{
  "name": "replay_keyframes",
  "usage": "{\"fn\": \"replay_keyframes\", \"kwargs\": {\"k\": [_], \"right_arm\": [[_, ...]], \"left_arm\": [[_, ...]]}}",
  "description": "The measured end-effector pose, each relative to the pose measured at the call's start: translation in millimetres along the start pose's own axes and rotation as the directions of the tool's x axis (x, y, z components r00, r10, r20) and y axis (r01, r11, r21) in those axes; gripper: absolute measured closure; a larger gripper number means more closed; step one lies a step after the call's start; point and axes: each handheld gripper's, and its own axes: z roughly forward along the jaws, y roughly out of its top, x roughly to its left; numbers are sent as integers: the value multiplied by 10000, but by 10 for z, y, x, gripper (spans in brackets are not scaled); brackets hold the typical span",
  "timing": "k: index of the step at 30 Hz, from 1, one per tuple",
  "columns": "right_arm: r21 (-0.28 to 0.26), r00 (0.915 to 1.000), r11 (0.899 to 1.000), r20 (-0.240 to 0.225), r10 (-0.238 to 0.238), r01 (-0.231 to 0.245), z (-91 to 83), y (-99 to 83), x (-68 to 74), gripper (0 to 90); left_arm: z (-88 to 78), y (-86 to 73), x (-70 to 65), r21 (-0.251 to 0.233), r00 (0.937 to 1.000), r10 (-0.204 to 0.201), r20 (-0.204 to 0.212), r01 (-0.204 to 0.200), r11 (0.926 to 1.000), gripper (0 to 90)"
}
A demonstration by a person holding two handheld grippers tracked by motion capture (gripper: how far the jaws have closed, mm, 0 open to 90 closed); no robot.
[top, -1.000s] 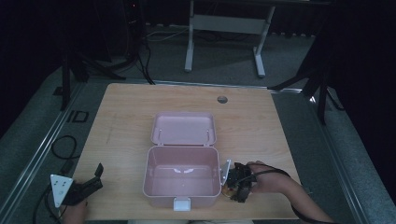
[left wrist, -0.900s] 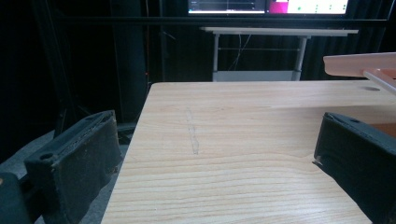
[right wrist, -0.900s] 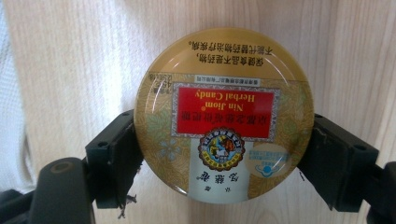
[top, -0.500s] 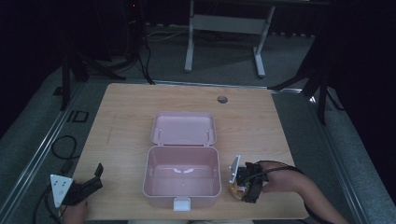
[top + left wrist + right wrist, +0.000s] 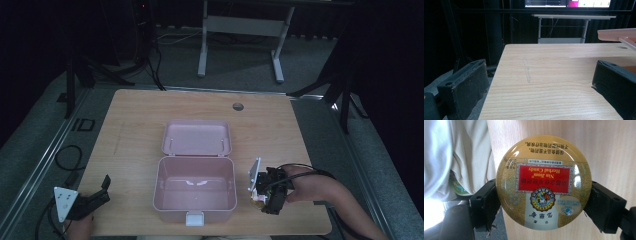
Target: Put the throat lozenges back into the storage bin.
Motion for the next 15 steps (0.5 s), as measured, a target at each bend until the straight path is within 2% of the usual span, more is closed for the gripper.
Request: {"fn": "replay_keyframes", "kwargs": {"k": [10,15], "right_arm": [[-564,9978,9975,539,-388,418,-469,229,49,201],[-589,9956,9960,684,-633,674,-549,345,69,201]], "left_arm": [[2,1,2,29,10000,-4,22,4,10000,7],[-1,2,5,36,10000,-40,41,40,10000,7]]}}
